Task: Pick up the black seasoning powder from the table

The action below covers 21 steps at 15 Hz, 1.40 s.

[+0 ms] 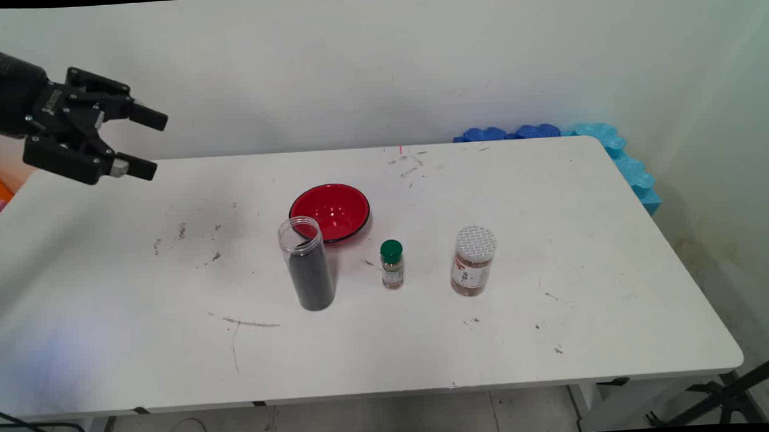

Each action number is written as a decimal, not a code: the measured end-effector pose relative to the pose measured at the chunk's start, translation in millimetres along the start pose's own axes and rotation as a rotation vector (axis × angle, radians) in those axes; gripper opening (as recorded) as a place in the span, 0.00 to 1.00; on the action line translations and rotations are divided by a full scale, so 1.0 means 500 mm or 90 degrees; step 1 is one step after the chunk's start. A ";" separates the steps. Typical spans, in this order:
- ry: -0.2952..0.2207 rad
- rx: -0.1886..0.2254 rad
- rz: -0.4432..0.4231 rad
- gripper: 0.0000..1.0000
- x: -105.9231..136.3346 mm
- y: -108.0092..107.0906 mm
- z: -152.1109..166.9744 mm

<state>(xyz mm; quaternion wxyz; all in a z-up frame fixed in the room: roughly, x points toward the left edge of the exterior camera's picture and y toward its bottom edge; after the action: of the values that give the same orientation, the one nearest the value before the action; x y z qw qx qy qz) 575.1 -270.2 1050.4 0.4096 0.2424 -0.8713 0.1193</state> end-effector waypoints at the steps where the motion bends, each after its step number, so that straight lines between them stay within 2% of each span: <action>1: -0.003 0.001 -0.001 1.00 -0.005 0.000 -0.001; 4: -0.012 0.002 -0.004 1.00 -0.020 0.000 -0.001; 11: -0.047 0.006 -0.014 1.00 -0.099 0.004 0.018; 21: -0.066 0.010 -0.036 1.00 -0.219 0.023 0.149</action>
<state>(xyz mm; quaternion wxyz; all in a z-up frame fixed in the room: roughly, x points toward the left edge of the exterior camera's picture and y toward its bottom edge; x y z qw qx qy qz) 580.2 -255.0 918.5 0.3653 0.2757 -0.8833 0.1020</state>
